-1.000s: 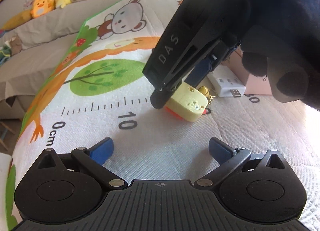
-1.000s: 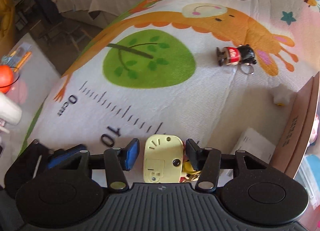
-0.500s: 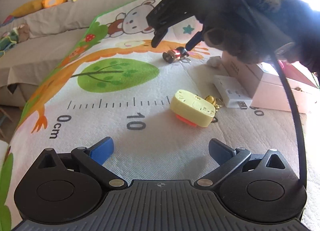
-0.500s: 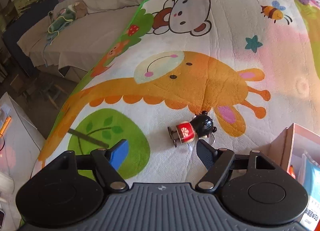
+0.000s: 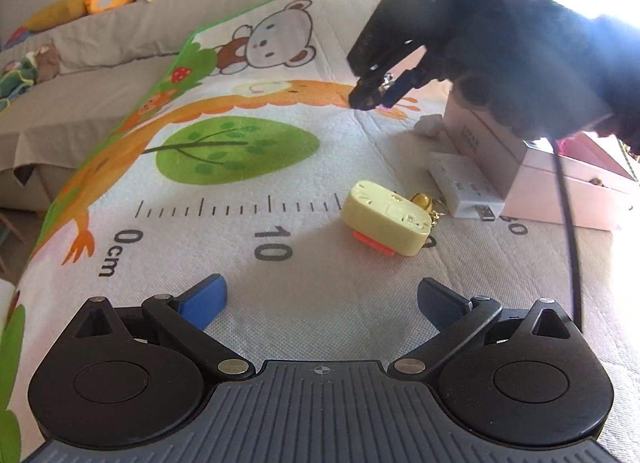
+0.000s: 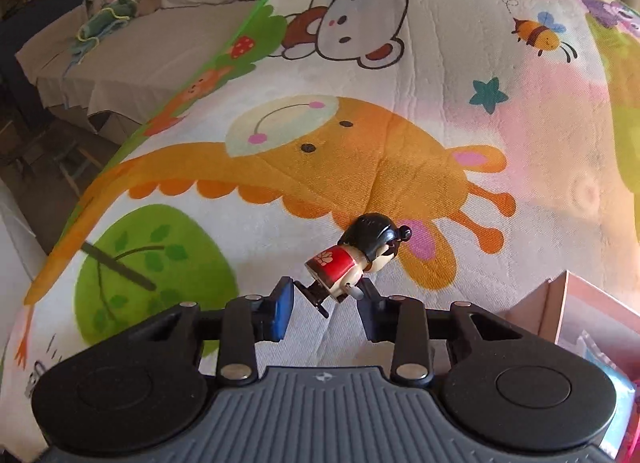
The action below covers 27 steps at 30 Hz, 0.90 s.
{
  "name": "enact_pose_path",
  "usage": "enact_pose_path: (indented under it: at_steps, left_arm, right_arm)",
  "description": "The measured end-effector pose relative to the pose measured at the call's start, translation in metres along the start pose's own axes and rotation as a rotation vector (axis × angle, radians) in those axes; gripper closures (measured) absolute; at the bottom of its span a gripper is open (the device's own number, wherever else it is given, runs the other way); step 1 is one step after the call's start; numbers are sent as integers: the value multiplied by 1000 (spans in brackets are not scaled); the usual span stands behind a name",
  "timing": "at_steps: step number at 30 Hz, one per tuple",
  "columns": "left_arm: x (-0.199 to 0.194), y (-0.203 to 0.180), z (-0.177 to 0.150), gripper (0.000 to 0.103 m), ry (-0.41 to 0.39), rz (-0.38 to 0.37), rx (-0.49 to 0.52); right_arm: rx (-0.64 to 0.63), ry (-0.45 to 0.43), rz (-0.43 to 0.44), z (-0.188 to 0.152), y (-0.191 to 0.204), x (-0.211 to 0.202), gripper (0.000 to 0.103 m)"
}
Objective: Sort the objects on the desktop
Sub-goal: 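Set the doll figure on the mat with the right gripper while the left gripper grasps the yellow toy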
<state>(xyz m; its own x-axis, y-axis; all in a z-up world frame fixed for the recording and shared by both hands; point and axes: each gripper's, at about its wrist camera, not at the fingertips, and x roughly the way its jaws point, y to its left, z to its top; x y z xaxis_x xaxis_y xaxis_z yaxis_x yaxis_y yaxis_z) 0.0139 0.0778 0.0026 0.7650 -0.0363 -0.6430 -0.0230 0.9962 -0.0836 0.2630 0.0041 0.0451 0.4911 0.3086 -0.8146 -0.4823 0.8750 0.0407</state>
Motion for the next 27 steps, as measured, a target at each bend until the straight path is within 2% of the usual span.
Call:
enact_pose_path:
  at_steps: [5, 8, 12, 16, 17, 20, 23, 27]
  left_arm:
    - [2, -4, 0, 0, 9, 17, 21]
    - [3, -8, 1, 0, 19, 36, 44]
    - [5, -12, 1, 0, 25, 58, 60]
    - [7, -16, 6, 0, 29, 68, 52]
    - [9, -18, 8, 0, 27, 69, 46]
    - [12, -25, 14, 0, 12, 65, 50]
    - [15, -38, 22, 0, -13, 62, 88]
    - [19, -53, 31, 0, -52, 47, 136]
  right_arm:
    - [-2, -69, 128, -47, -6, -82, 69]
    - [-26, -119, 190, -95, -6, -134, 69]
    - [4, -97, 235, -164, -19, -162, 69]
    - [32, -89, 142, -217, -32, -157, 65]
    - [38, -102, 103, -229, -35, -155, 58]
    - [53, -141, 14, -254, -39, -152, 45]
    - [86, -171, 8, -269, -43, -154, 36]
    - [121, -210, -14, -280, -47, -157, 30]
